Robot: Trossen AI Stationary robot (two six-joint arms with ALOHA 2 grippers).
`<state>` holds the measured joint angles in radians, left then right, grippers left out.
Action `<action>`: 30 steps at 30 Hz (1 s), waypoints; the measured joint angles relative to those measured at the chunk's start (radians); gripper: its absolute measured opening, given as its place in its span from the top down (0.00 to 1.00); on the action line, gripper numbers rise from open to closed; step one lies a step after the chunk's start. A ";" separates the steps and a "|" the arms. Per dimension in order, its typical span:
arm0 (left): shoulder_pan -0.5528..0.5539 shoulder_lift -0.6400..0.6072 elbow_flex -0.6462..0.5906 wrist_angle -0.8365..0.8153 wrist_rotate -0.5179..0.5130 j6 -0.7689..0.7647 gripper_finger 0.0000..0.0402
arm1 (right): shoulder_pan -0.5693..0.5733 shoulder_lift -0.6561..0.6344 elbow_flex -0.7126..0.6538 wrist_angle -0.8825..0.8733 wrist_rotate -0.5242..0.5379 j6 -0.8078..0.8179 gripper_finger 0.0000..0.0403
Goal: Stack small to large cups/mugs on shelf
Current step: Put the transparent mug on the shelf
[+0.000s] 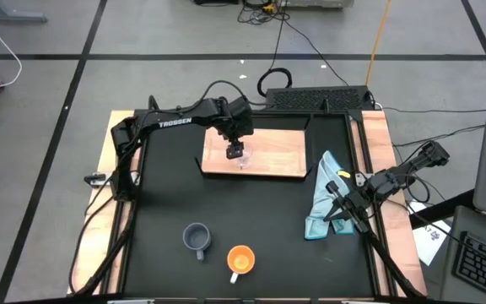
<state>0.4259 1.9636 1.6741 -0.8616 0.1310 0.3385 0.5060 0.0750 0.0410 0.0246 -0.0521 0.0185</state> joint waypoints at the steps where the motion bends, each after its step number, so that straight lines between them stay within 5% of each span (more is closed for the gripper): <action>1: 0.000 0.000 0.000 0.000 0.000 0.000 0.38 | 0.000 0.000 0.000 0.000 0.000 0.000 1.00; 13: 0.000 0.000 0.000 0.001 0.000 0.003 0.72 | 0.000 0.000 0.000 0.000 0.000 0.000 1.00; 30: 0.000 0.000 0.000 0.002 -0.001 0.007 0.94 | 0.000 0.000 0.000 0.000 0.000 0.000 1.00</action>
<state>0.4259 1.9636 1.6745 -0.8593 0.1303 0.3459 0.5060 0.0750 0.0410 0.0250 -0.0521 0.0185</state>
